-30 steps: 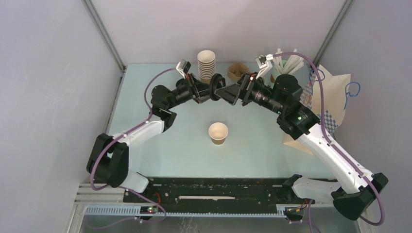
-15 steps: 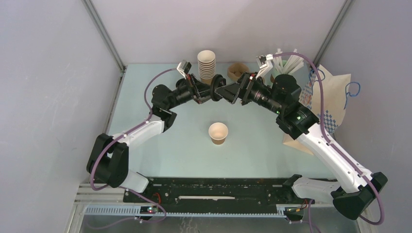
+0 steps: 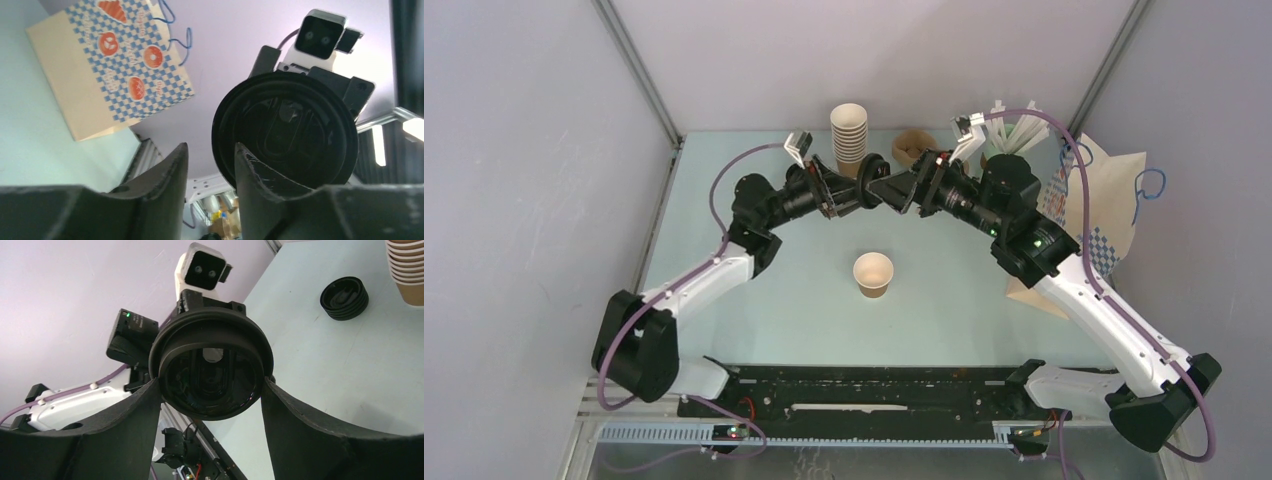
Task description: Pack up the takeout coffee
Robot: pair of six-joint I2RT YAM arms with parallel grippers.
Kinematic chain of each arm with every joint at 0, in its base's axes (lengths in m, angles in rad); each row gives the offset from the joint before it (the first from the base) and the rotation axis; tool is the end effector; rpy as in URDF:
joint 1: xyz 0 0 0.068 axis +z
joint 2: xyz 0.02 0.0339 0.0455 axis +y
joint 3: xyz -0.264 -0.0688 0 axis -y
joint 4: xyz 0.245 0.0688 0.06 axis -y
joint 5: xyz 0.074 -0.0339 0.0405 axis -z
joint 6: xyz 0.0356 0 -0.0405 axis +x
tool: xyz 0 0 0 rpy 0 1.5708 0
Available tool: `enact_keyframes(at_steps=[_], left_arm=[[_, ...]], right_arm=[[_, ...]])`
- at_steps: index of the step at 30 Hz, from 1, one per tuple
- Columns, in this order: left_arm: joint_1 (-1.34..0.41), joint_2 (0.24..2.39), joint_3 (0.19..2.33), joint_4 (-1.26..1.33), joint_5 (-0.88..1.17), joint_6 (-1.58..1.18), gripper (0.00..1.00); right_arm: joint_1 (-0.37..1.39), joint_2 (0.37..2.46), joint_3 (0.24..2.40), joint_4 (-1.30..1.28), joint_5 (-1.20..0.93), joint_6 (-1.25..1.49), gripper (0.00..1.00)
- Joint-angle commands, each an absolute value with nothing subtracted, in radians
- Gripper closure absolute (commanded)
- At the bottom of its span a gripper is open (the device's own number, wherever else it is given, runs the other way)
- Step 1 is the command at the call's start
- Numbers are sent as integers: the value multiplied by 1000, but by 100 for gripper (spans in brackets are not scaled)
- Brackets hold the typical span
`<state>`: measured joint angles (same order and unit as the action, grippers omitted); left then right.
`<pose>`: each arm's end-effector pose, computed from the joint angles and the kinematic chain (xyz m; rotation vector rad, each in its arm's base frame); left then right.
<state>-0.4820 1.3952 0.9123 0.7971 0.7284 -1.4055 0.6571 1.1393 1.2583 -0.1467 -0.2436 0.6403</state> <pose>0.2676 -0.1667 0.3439 0.0358 1.6676 -1.9767 0.1961 0.1621 0.4390 -0.2194 1.7198 1.1796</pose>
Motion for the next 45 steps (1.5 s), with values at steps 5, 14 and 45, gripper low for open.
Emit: enact_keyframes(at_steps=[5,14,45], left_arm=[[-302,1144,761,268,624,-1030,33],[-193,894,815,-383,304,-524,14],[-195,989,728,-272,419,-493,13]], right_arm=[[675,1118,1299,-313,-131,531,32],[818,1322,1383,-655,104,308,29],[937,1816,1691,-996,277,234,27]])
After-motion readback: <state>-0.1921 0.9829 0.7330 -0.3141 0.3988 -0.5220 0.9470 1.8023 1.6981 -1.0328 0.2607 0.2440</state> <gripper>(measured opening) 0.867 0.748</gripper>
